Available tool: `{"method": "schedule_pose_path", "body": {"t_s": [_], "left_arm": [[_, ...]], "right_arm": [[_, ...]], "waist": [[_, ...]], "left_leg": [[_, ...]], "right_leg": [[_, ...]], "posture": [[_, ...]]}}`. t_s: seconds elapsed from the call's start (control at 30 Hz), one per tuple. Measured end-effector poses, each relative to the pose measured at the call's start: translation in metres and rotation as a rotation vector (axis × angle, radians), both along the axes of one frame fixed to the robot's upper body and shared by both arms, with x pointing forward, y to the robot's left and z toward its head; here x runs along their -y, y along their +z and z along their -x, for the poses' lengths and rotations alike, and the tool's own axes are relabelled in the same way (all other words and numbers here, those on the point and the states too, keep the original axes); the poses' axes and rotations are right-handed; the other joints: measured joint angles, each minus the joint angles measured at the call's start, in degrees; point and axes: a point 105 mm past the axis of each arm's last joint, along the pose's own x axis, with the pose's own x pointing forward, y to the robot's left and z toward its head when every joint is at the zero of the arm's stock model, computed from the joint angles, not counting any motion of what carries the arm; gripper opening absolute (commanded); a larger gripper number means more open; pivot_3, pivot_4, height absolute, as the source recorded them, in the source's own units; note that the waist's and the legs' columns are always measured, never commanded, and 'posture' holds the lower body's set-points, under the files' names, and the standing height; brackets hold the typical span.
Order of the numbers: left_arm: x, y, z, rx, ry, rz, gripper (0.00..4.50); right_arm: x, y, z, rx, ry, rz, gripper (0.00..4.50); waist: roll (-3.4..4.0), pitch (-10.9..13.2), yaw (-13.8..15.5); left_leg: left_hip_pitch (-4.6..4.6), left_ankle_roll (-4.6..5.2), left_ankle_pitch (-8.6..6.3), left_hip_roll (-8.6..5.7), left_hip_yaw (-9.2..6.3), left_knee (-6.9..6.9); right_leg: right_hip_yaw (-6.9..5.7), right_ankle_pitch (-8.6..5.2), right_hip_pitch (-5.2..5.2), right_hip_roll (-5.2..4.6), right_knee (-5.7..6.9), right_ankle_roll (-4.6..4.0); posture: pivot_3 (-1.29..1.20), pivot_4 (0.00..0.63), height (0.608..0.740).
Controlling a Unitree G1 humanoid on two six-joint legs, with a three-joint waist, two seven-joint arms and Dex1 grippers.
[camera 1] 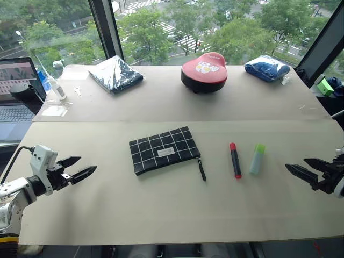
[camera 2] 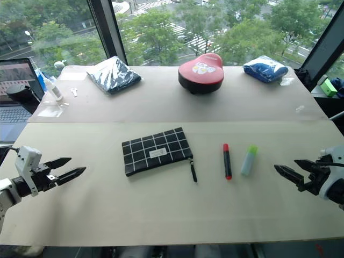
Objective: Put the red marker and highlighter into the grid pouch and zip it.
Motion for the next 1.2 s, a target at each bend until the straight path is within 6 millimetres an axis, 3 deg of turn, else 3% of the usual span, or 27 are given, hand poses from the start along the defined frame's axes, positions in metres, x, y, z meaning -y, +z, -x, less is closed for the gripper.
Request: {"method": "schedule_pose_path", "body": {"t_s": [0.17,0.27,0.33,0.4,0.5,0.63,0.8,0.9,1.03,1.2], "left_arm": [[0.007,0.013,-0.015,0.085,-0.030,0.073,4.50],[0.010,0.027,-0.020,0.157,-0.094,0.065,4.50],[0.008,0.026,-0.018,0.193,-0.169,-0.104,4.50],[0.010,0.011,-0.012,0.198,-0.343,-0.371,4.50],[0.013,0.004,-0.013,0.243,-0.460,-0.510,4.50],[0.020,0.015,-0.024,0.387,-0.547,-0.640,4.50],[0.045,0.022,-0.032,0.507,-0.658,-0.681,4.50],[0.068,0.022,-0.033,0.557,-0.740,-0.670,4.50],[0.083,0.029,-0.031,0.605,-0.796,-0.674,4.50],[0.089,0.027,-0.029,0.602,-0.829,-0.675,4.50]], "right_arm": [[-0.005,0.006,-0.013,0.025,0.012,-0.002,4.47],[-0.010,0.012,-0.020,0.044,0.023,-0.014,3.85],[-0.018,0.017,-0.023,0.054,0.050,-0.041,3.13],[-0.046,0.029,-0.032,0.094,0.143,-0.078,2.45],[-0.082,0.036,-0.040,0.120,0.262,-0.107,1.49],[-0.136,0.039,-0.047,0.131,0.440,-0.141,0.11],[-0.189,0.039,-0.053,0.126,0.617,-0.180,0.04],[-0.225,0.027,-0.048,0.083,0.743,-0.170,0.04],[-0.242,-0.002,-0.058,0.036,0.747,-0.056,0.04],[-0.248,-0.017,-0.076,0.051,0.721,0.028,0.04]], "waist": [[-0.04,0.02,0.08],[-0.06,0.02,-0.02],[-0.06,0.01,-0.11],[-0.04,0.01,-0.42],[-0.04,0.01,-0.28],[-0.06,0.02,0.24],[-0.06,0.02,0.01],[-0.06,0.02,-0.17],[-0.06,0.02,-0.31],[-0.06,0.02,-0.41]], "left_leg": [[-0.01,-0.06,0.02,-0.01,0.00,0.06],[0.00,0.17,0.16,-0.02,0.00,0.04],[-0.01,0.16,0.16,-0.01,0.01,-0.04],[0.00,0.15,0.13,0.03,0.15,-0.09],[-0.04,0.13,0.10,0.13,0.13,-0.08],[-0.23,0.14,0.11,0.02,0.03,0.00],[-0.30,0.24,0.09,-0.06,0.03,0.06],[-0.34,0.15,0.14,-0.06,0.03,0.05],[-0.31,-0.02,0.25,-0.12,0.09,0.06],[-0.28,-0.06,0.28,-0.13,0.12,0.07]], "right_leg": [[-0.05,0.01,0.03,0.00,0.01,-0.01],[-0.06,0.01,0.00,0.02,0.05,-0.02],[-0.05,0.01,-0.05,0.01,0.02,-0.04],[0.04,0.00,-0.13,-0.05,0.01,-0.13],[0.02,0.02,-0.18,-0.30,-0.01,-0.17],[-0.22,0.05,-0.27,-0.33,-0.02,-0.16],[-0.25,0.10,-0.29,-0.16,-0.02,-0.08],[-0.28,0.10,-0.35,-0.06,0.07,-0.07],[-0.27,0.10,-0.34,0.01,0.09,-0.07],[-0.28,0.09,-0.33,0.10,0.11,-0.07]], "posture": [[0.00,0.150,0.740],[0.00,0.150,0.740],[0.00,0.150,0.740],[0.00,0.150,0.740],[0.00,0.150,0.740],[0.00,0.150,0.740],[0.00,0.150,0.740],[0.00,0.150,0.740],[0.00,0.150,0.740],[0.00,0.150,0.740]]}}
